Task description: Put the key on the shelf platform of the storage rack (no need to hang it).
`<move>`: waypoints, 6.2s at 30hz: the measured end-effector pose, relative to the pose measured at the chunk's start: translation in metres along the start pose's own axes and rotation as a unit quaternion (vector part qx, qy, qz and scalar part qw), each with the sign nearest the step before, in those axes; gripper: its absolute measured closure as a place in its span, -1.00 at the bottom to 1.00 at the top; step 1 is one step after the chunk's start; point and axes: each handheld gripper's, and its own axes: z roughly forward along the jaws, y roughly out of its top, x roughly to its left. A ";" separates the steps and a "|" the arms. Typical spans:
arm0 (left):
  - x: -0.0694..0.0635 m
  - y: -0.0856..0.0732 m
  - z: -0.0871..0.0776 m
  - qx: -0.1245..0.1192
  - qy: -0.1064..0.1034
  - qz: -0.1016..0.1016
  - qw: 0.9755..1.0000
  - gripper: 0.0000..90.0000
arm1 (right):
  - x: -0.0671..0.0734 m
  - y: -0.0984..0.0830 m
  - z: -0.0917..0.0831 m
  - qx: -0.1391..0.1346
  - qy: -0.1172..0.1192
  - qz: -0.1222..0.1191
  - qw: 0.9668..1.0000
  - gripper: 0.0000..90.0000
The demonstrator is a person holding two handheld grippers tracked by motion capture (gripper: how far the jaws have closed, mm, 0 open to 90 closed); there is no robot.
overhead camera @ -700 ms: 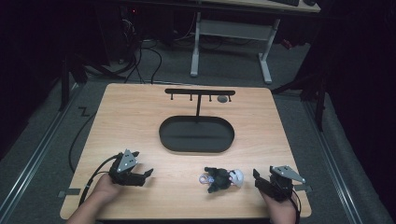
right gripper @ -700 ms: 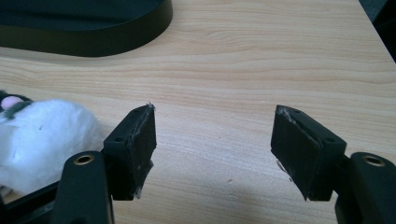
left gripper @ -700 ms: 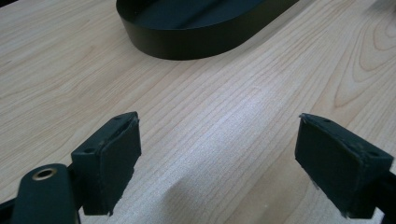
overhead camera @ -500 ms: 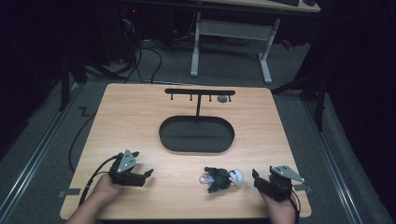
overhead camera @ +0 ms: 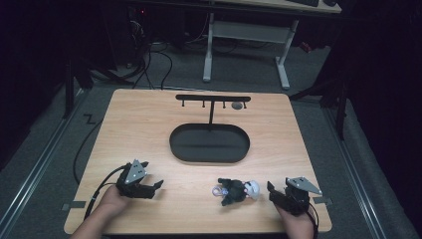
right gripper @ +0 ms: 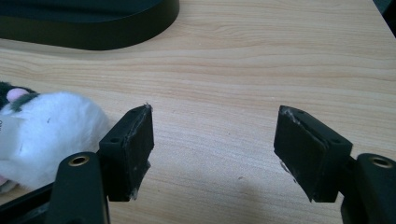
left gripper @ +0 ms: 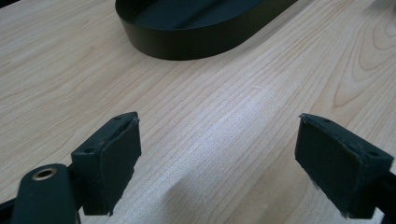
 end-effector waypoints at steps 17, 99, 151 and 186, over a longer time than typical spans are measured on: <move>0.000 0.000 0.000 0.000 -0.001 -0.001 1.000 -0.66 | 0.001 -0.001 0.001 0.005 0.004 0.002 1.000 -0.34; 0.000 -0.003 -0.005 -0.015 0.002 -0.002 1.000 -0.66 | 0.093 0.012 0.013 0.016 0.151 -0.133 0.979 0.98; 0.001 -0.002 -0.004 -0.015 -0.001 -0.005 1.000 -0.66 | 0.016 -0.001 0.000 0.067 0.040 -0.024 0.997 0.31; 0.000 -0.002 -0.004 -0.016 0.003 -0.001 1.000 -0.66 | 0.043 0.053 0.014 0.265 0.014 -0.108 0.958 -0.10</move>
